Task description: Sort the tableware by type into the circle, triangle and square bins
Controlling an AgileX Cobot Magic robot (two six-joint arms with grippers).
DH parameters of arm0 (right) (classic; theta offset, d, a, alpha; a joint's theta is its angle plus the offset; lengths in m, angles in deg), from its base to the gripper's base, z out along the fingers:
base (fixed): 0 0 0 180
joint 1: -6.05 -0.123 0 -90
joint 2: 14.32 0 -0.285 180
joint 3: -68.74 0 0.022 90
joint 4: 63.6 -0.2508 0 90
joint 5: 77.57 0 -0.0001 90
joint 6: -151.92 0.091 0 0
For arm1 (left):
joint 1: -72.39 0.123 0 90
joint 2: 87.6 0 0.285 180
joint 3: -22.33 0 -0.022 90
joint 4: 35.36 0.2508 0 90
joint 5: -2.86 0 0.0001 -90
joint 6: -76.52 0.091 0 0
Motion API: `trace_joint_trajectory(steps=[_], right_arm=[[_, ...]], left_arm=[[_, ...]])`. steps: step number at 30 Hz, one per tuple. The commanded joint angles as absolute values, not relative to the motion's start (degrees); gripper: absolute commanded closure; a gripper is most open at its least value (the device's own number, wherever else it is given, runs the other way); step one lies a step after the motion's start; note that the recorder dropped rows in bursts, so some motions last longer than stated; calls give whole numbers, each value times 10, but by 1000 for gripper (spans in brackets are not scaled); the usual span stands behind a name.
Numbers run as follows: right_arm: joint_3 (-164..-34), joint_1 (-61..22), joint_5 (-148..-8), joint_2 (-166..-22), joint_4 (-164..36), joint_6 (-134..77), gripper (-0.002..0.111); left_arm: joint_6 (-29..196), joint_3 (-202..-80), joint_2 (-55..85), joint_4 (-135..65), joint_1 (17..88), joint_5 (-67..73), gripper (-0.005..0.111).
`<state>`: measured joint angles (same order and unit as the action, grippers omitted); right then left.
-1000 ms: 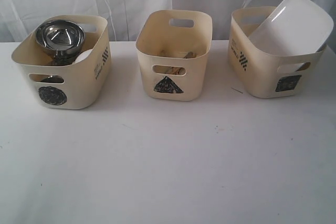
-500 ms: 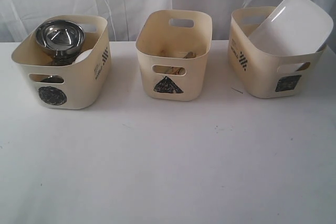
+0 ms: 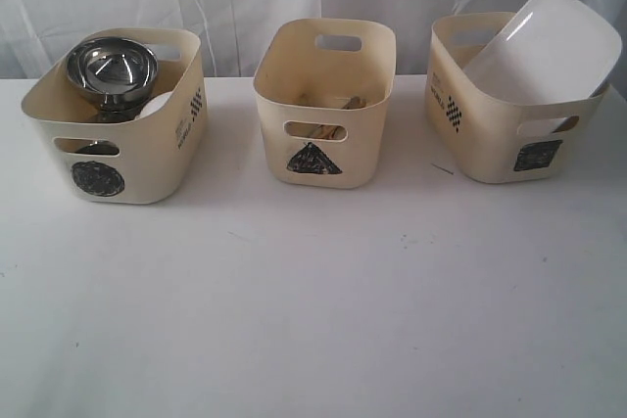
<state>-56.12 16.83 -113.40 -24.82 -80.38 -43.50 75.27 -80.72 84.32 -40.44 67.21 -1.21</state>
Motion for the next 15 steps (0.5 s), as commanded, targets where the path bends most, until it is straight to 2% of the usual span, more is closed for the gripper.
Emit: trace_joint_trajectory(steps=[1, 9, 15], right_arm=[[-557, 167, -1128, -244, -809, -431, 108], [-523, 167, -1010, -246, -884, -659, 108], [-424, 167, -945, -222, -867, -628, 108]], left_arm=[[753, -804, 846, -409, 670, -14, 70], [753, -804, 846, -409, 670, -14, 70], [753, -804, 846, -409, 670, -14, 70]])
